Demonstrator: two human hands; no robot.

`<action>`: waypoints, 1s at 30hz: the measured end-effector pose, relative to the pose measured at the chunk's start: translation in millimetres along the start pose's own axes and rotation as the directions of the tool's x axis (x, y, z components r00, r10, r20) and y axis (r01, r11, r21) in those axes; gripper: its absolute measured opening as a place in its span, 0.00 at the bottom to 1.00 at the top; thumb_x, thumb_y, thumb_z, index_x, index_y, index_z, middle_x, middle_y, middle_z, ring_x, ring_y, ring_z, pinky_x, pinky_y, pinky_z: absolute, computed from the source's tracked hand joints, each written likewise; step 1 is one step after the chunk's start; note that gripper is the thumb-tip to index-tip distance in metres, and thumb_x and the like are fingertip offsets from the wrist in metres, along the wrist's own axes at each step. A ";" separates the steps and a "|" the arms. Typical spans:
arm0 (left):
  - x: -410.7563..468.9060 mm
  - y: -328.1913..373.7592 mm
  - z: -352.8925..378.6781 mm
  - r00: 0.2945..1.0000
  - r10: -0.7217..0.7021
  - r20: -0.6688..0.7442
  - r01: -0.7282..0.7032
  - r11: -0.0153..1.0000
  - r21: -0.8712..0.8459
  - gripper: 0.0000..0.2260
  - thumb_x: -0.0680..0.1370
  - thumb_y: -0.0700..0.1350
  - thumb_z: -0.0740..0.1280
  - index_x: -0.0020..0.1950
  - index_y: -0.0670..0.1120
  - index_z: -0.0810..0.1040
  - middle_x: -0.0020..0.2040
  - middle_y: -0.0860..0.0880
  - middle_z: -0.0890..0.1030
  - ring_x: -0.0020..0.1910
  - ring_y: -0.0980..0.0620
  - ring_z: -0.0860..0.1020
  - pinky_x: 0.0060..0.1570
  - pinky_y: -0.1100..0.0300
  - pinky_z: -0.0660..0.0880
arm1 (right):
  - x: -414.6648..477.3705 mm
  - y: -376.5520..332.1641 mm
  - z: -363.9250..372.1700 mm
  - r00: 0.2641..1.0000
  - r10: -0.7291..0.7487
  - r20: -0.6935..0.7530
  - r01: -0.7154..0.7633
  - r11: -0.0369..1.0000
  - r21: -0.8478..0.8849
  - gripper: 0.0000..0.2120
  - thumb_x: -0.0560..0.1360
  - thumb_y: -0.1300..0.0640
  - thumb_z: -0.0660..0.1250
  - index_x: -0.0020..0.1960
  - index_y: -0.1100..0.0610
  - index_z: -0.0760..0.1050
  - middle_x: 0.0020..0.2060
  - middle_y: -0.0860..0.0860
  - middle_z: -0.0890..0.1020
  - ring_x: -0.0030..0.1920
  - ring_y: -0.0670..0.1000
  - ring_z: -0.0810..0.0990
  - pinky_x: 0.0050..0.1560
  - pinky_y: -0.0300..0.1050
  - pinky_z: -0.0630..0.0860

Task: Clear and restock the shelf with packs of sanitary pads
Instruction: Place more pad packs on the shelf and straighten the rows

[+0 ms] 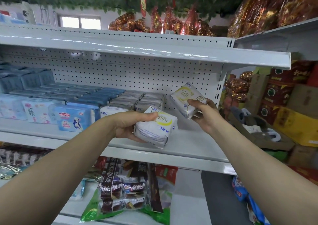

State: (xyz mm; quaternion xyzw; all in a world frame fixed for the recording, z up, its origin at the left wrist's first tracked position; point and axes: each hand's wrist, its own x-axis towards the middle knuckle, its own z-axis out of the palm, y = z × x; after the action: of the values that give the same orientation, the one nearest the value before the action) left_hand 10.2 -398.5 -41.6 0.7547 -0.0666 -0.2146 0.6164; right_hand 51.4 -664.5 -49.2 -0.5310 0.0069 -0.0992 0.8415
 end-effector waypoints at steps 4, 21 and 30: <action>-2.9 1.8 3.1 1.000 -0.015 0.019 0.015 1.000 -0.015 0.21 0.70 0.55 0.73 0.58 0.44 0.81 0.53 0.46 0.86 0.49 0.51 0.85 0.47 0.55 0.83 | 0.9 -0.1 -1.0 1.000 -0.005 0.003 0.005 1.000 -0.016 0.25 0.70 0.67 0.76 0.61 0.55 0.70 0.54 0.56 0.83 0.50 0.56 0.84 0.53 0.57 0.82; -1.2 0.5 -1.9 0.987 0.022 -0.157 -0.011 0.997 0.071 0.40 0.49 0.54 0.82 0.60 0.44 0.80 0.52 0.47 0.86 0.54 0.51 0.83 0.50 0.59 0.79 | -4.0 5.9 -4.0 1.000 -0.011 -0.013 0.010 0.997 -0.080 0.25 0.67 0.68 0.79 0.56 0.55 0.69 0.54 0.59 0.84 0.51 0.57 0.85 0.55 0.57 0.83; -6.8 28.5 5.4 0.955 0.157 -0.253 -0.141 0.987 0.080 0.17 0.71 0.45 0.78 0.57 0.44 0.79 0.48 0.46 0.87 0.43 0.49 0.85 0.43 0.57 0.81 | -3.8 5.8 -5.3 0.998 -0.003 -0.066 -0.002 0.997 -0.080 0.23 0.68 0.66 0.79 0.55 0.54 0.69 0.55 0.57 0.82 0.53 0.57 0.84 0.51 0.54 0.83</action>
State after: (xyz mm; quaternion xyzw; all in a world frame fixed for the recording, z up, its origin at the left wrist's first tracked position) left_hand 6.5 -407.5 -13.5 0.7875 -0.0490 -0.0652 0.6109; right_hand 48.0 -666.1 -57.1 -0.5607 0.0387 -0.1165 0.8189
